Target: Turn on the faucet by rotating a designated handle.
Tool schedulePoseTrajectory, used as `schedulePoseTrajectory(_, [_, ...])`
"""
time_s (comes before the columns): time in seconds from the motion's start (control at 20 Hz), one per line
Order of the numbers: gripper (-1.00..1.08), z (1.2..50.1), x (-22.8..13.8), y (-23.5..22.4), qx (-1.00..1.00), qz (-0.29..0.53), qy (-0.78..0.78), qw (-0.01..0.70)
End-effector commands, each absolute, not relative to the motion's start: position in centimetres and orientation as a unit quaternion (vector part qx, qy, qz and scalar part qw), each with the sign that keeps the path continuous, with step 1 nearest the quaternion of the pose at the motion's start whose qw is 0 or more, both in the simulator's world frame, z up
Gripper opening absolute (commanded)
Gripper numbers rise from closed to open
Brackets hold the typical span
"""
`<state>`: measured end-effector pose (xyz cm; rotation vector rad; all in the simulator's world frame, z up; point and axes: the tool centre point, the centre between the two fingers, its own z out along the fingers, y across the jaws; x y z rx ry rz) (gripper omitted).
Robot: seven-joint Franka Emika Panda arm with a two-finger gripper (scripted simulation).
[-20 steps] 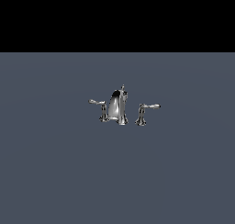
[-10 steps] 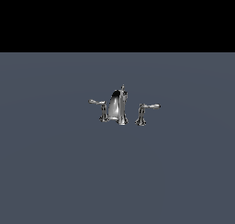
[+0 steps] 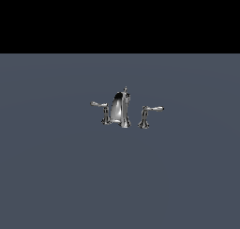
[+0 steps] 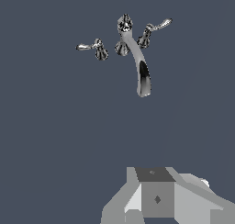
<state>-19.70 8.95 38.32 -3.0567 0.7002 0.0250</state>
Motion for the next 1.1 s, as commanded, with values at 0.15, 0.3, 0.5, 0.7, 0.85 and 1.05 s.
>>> schedulePoseTrajectory(0.15, [-1.00,35.7,-17.5,10.7,-0.960,0.008,0.281,0.004])
schedulePoseTrajectory(0.3, [-1.00,34.3,-16.3,11.6,-0.950,0.008,0.311,0.004])
schedulePoseTrajectory(0.5, [-1.00,32.4,-14.5,12.5,-0.937,0.007,0.350,0.005])
schedulePoseTrajectory(0.7, [-1.00,30.7,-12.7,13.3,-0.922,0.007,0.387,0.006])
schedulePoseTrajectory(0.85, [-1.00,29.4,-11.4,13.8,-0.910,0.007,0.414,0.006])
schedulePoseTrajectory(1.05, [-1.00,27.7,-9.6,14.3,-0.894,0.007,0.448,0.007])
